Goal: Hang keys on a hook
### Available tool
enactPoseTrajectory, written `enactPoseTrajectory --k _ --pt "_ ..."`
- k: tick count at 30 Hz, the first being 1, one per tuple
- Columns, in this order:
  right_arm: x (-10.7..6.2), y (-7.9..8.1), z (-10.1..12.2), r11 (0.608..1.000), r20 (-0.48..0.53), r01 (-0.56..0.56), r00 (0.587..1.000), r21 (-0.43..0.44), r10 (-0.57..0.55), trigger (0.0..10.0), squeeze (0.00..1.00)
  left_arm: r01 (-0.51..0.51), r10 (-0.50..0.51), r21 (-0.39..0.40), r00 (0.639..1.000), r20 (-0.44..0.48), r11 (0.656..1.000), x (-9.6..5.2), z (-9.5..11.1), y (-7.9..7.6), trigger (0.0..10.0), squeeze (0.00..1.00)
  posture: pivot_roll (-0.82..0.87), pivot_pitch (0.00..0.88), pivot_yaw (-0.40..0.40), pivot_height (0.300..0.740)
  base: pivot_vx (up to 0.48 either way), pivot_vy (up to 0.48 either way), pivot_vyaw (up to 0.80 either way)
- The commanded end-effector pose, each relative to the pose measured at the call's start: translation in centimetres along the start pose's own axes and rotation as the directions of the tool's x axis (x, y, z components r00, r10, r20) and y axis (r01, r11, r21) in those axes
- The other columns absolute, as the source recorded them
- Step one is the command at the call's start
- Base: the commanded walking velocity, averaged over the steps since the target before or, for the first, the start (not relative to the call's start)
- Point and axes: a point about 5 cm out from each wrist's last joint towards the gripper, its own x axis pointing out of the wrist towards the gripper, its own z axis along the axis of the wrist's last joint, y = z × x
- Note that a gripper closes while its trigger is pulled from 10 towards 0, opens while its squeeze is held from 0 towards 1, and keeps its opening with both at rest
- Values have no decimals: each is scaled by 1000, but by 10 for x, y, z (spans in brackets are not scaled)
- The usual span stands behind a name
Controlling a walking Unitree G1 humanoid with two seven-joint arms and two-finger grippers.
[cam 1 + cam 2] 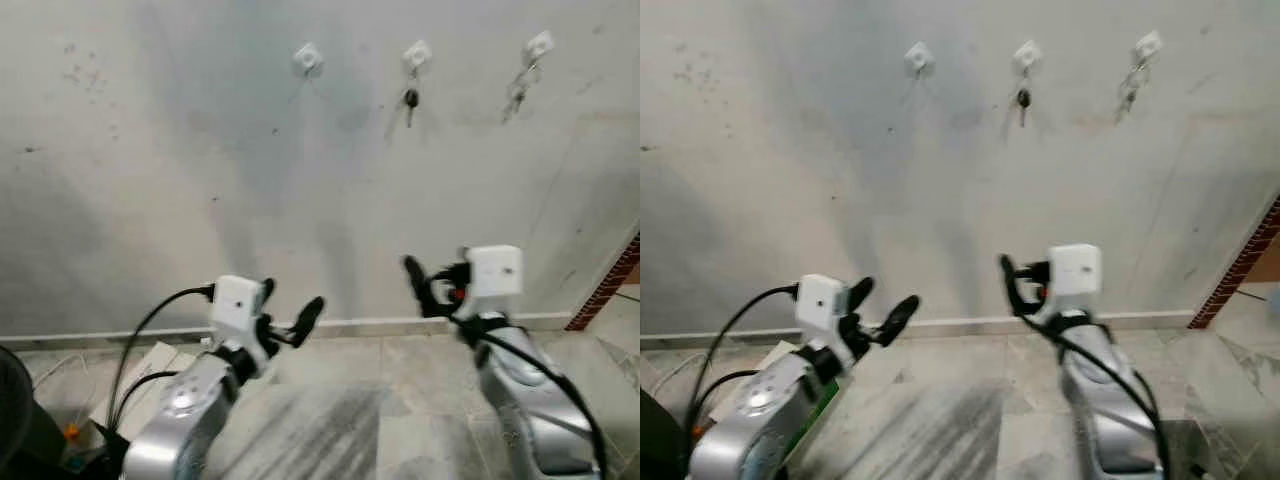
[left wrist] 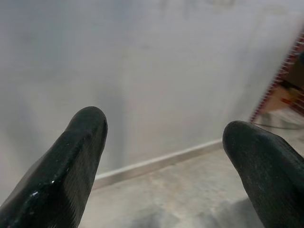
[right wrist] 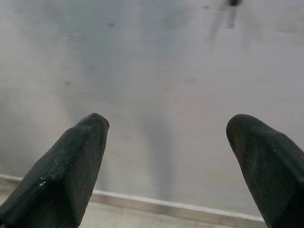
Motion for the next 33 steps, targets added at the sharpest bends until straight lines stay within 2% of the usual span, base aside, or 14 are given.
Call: enactPoseTrajectory --k 1,25,33 --pt "-1 -5 5 1000 17 22 1000 -6 -22 10000 0 10 -10 2 1000 7 1000 3 1 -5 10000 0 -84 0 87 740 0 0 0" --pt "4 1 4 1000 19 18 1000 3 -18 10000 0 9 -9 29 1000 -3 1000 2 2 -1 10000 0 -85 0 109 740 0 0 0" --pt "5 -2 7 1000 25 21 999 -4 -21 10000 0 14 -14 32 1000 2 999 5 3 -4 10000 0 -88 0 107 740 0 -32 0"
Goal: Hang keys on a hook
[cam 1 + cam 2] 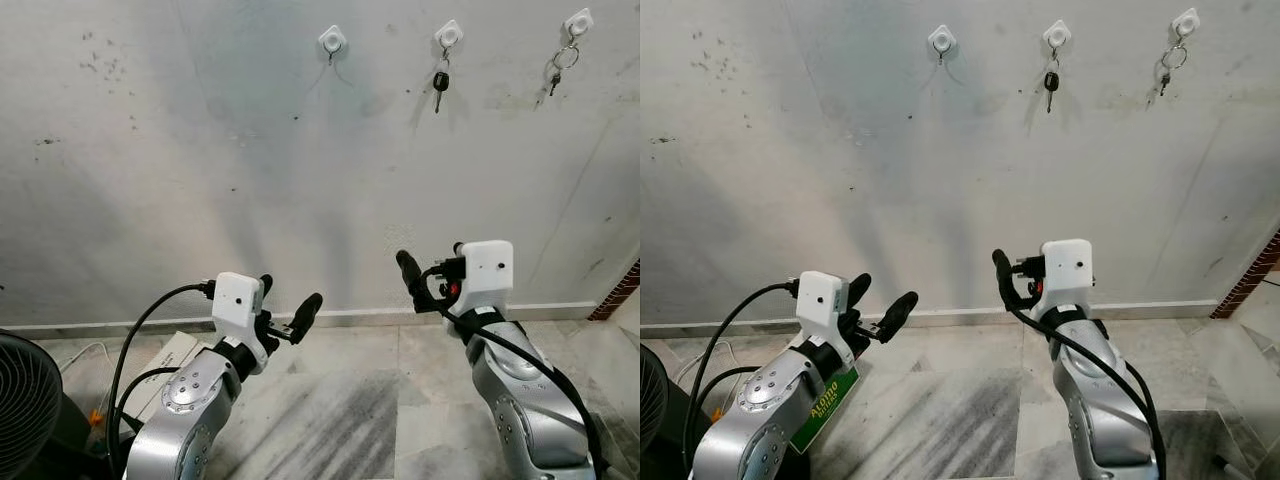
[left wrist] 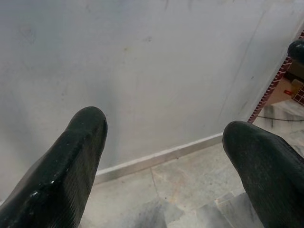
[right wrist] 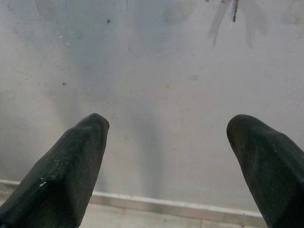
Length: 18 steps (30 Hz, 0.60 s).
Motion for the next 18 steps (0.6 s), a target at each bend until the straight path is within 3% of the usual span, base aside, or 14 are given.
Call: enactPoseTrajectory --k 1,18 --pt "1 2 1 1000 1 -11 1000 -2 11 10000 0 -3 3 14 1000 0 1000 0 0 1 10000 0 -88 0 106 740 0 -251 0" --pt "2 2 1 1000 -2 -9 1000 2 9 10000 0 2 -2 10 1000 -1 1000 -1 -1 0 10000 0 -90 0 100 740 0 -258 0"
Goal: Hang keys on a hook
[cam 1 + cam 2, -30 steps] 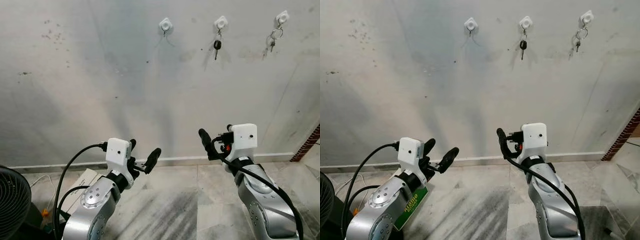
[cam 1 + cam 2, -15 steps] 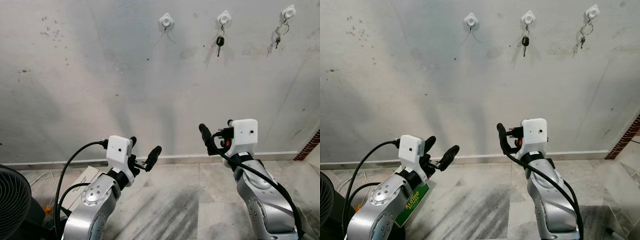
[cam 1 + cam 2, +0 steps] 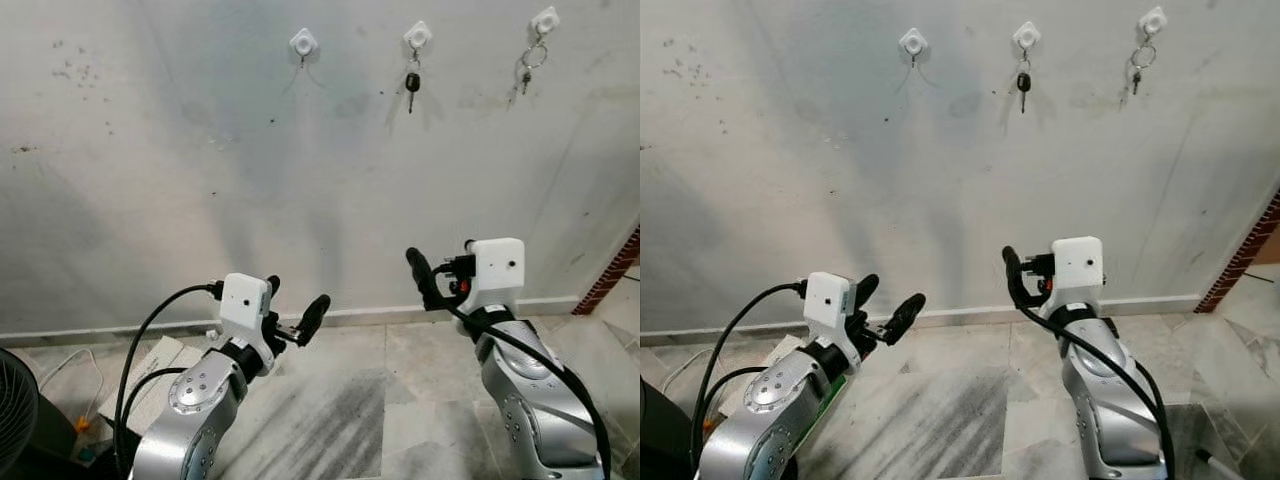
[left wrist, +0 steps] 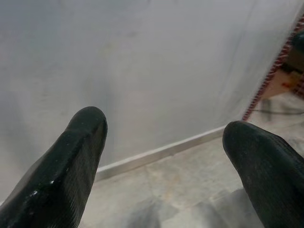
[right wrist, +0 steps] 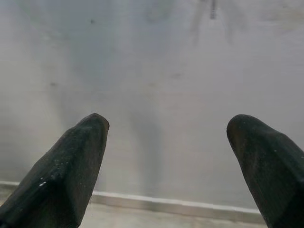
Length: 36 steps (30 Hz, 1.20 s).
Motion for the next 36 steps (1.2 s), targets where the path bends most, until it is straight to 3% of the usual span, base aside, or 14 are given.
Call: enactPoseTrajectory --k 1,14,36 --pt "0 -2 0 1000 -5 4 1000 -8 -4 10000 0 1 -1 3 1000 9 1000 0 1 0 10000 0 -90 0 100 740 0 -266 0" --pt "0 -3 -1 1000 -10 7 1000 -10 -7 10000 0 3 -3 6 1000 9 1000 0 1 0 10000 0 -89 0 104 740 0 -292 0" --pt "0 -3 -3 1000 -26 2 1000 -11 -3 10000 0 -26 26 -3 999 21 1000 1 2 2 10000 0 -84 0 91 740 0 0 0"
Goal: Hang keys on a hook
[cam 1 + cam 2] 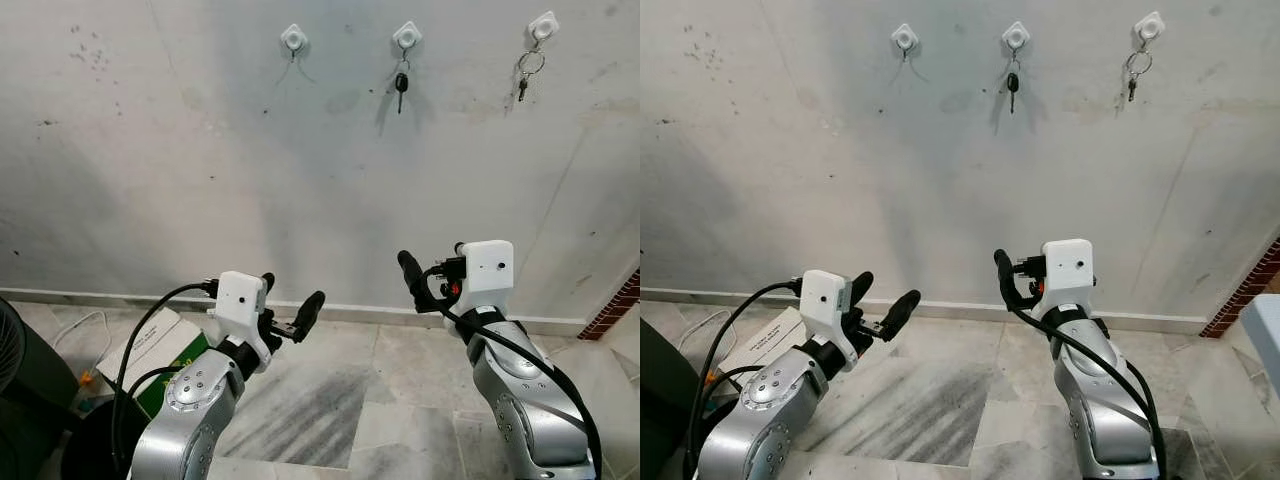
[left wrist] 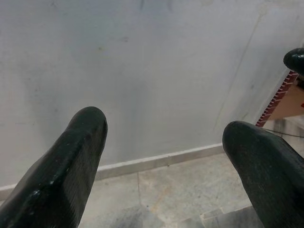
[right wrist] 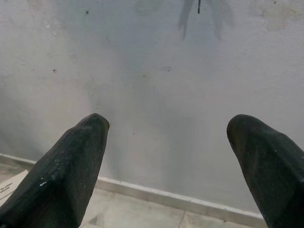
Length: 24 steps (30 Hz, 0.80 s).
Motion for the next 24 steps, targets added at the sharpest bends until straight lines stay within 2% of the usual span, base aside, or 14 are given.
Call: enactPoseTrajectory --k 1,15,18,24 --pt "1 3 1 1000 -9 -14 1000 -4 14 10000 0 -20 20 9 1000 0 1000 0 1 4 10000 0 -84 0 91 740 0 0 -775" --pt "0 2 0 1000 -17 -7 1000 6 7 10000 0 -38 38 -25 999 -7 999 3 0 7 10000 0 -92 0 95 740 0 0 -785" --pt "0 2 -1 1000 -22 -3 1000 6 3 10000 0 -59 59 -21 998 1 998 7 5 12 10000 0 -92 0 95 740 0 0 -788" --pt "0 1 0 1000 -20 -1 1000 6 1 10000 0 -51 52 -26 998 22 998 10 12 10 10000 0 -96 0 93 740 0 0 -788"
